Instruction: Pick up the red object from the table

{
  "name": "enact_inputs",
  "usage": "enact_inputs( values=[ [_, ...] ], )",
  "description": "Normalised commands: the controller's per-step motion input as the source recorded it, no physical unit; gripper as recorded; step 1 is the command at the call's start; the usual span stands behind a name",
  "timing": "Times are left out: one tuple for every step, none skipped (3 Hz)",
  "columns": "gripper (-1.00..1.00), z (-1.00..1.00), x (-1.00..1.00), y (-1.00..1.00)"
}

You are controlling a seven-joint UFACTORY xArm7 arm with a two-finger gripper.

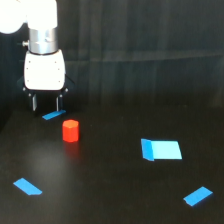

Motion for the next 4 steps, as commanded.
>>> enact_inputs(
  values=[
    [1.0, -0.22, 0.13, 0.13],
    [0.92, -0.22, 0.18, 0.02],
    [1.0, -0.19, 0.79, -0.47],
    [1.0, -0.06, 0.74, -0.49]
  ],
)
